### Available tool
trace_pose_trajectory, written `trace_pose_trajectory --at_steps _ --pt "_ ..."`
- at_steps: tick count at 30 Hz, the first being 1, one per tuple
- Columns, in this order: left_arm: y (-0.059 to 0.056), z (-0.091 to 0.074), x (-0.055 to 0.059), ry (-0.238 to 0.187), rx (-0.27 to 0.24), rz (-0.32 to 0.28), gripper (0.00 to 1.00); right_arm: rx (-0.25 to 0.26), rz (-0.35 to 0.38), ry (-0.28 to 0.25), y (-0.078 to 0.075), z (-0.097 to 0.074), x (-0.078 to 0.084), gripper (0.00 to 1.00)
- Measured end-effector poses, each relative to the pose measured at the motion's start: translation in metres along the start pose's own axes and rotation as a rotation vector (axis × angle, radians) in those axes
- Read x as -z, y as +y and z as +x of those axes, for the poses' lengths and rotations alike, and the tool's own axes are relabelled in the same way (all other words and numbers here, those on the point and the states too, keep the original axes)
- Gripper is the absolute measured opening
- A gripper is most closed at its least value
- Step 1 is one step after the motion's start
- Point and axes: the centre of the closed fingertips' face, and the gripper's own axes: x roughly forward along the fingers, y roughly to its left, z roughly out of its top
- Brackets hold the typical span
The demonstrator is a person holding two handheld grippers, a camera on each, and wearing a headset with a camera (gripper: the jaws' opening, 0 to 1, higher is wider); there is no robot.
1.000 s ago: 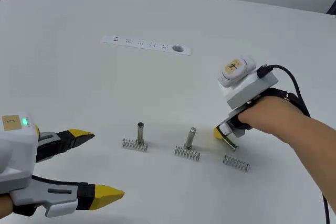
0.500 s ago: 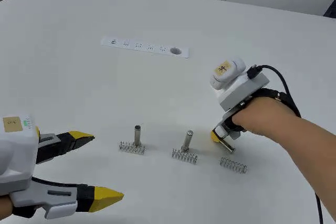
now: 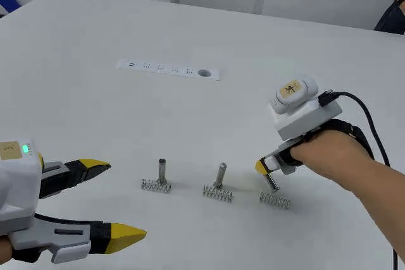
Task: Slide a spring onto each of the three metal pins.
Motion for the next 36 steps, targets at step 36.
trace_pose_trajectory --at_steps 36 --pt "-0.01 -0.003 -0.011 -0.009 -0.001 0.035 0.8 0.015 0.006 -0.189 0.004 -0.032 0.031 0.09"
